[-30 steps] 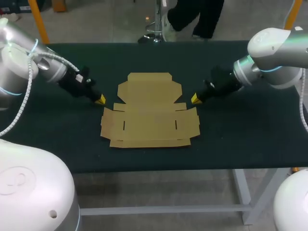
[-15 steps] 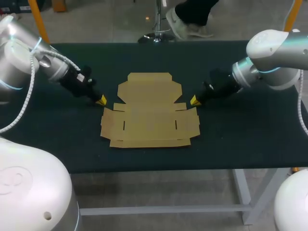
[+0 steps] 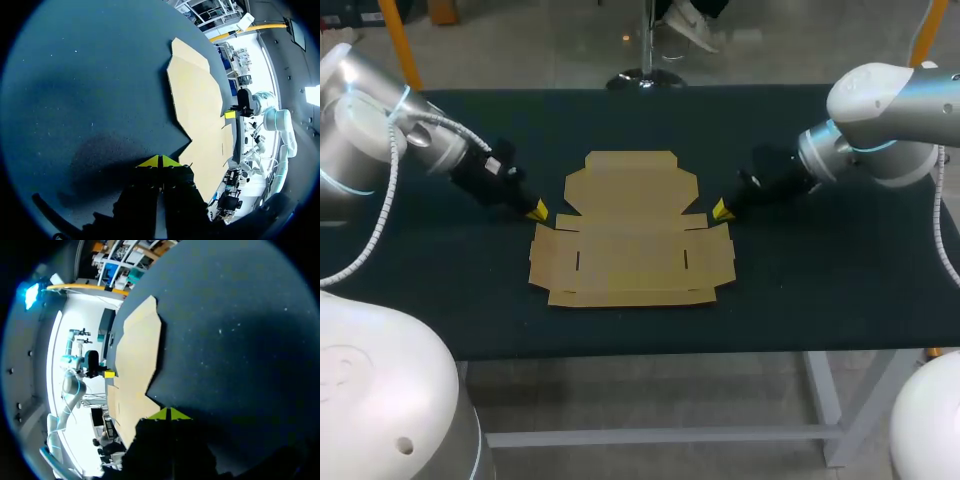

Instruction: Assemble the packaging by folding the flat box into shape, placing the metal phone stand inside, and closing the box properly

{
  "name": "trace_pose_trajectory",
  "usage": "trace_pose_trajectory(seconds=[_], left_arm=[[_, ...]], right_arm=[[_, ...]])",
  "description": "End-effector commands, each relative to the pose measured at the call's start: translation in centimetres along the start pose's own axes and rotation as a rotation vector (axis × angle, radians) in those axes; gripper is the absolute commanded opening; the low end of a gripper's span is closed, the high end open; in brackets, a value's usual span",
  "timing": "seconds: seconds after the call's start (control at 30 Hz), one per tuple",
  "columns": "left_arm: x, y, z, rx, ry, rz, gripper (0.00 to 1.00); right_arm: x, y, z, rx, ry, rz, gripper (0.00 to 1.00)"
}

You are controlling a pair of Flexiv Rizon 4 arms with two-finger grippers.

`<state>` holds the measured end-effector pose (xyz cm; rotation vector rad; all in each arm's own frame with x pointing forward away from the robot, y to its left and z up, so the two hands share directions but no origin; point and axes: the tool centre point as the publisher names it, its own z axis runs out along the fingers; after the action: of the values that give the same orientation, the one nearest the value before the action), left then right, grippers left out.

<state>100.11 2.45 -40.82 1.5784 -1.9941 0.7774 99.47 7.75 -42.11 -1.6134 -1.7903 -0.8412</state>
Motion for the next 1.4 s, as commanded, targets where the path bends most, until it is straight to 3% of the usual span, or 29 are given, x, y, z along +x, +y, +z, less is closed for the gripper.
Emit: trace_pose_trajectory(seconds=[0.03,1.4], left_arm=[[0.6,0.8,0.3,0.045,-0.004,0.003,0.00],[1.2,0.8,1.8,0.072,0.038,-0.009,0.00]], right_arm=[[-0.2,0.3,0.1,0.010,0.007,0.000,0.00],[-0.4,-0.1,1.1,0.009,0.011,0.019,0.00]])
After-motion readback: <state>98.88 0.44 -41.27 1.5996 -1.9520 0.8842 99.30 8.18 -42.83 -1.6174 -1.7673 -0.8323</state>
